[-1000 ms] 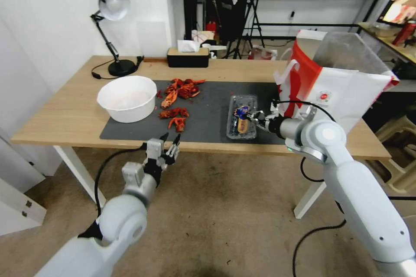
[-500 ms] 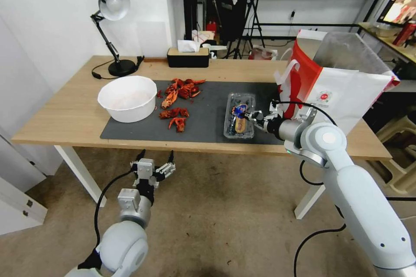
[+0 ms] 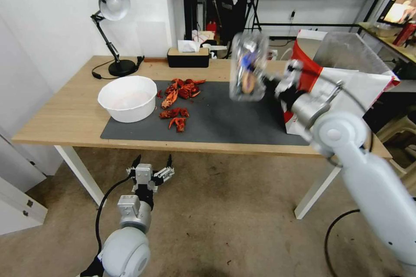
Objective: Close the takeout container lid, then place the container into the takeout bag.
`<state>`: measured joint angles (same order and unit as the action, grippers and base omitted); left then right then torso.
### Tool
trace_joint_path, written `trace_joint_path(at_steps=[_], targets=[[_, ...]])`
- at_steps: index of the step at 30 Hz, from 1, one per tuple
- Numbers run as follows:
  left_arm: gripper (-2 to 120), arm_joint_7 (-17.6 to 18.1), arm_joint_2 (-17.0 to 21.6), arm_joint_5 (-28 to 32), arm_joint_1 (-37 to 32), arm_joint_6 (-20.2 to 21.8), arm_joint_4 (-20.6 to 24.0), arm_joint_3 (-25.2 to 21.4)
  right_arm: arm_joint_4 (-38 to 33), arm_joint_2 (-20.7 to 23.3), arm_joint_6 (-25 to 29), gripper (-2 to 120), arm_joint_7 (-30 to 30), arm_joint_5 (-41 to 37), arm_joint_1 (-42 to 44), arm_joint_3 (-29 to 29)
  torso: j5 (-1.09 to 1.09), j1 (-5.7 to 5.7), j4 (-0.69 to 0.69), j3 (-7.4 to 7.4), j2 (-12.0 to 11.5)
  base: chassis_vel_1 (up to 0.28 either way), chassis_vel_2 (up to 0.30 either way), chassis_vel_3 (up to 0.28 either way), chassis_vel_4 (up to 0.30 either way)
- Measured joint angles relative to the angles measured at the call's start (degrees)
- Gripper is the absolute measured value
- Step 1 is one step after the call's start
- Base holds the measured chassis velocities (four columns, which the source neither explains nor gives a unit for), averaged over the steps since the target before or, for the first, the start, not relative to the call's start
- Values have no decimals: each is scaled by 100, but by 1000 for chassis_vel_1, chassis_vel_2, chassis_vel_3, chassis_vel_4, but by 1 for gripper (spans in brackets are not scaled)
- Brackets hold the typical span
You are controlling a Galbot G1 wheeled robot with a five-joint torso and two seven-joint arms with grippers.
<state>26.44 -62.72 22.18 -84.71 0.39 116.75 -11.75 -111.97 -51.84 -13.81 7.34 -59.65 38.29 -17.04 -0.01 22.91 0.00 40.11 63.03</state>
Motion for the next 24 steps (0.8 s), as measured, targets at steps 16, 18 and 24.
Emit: trace_joint_path(at_steps=[16, 18, 24], targets=[[100, -306, -180, -44, -200, -144, -28, -73, 346, 495, 45, 0, 1796, 2300, -324, -304, 2, 1, 0, 0, 0, 0, 0, 0, 0], [100, -306, -173, -66, -196, -144, -41, -65, 361, 511, 15, 0, 1832, 2324, -297, -343, 1, 1, 0, 0, 0, 0, 0, 0, 0], [100, -298, -159, -65, -130, -146, -107, -14, 454, 489, -56, 0, 1971, 2222, 1, -580, 1, 1, -1, 0, -1, 0, 0, 0, 0]])
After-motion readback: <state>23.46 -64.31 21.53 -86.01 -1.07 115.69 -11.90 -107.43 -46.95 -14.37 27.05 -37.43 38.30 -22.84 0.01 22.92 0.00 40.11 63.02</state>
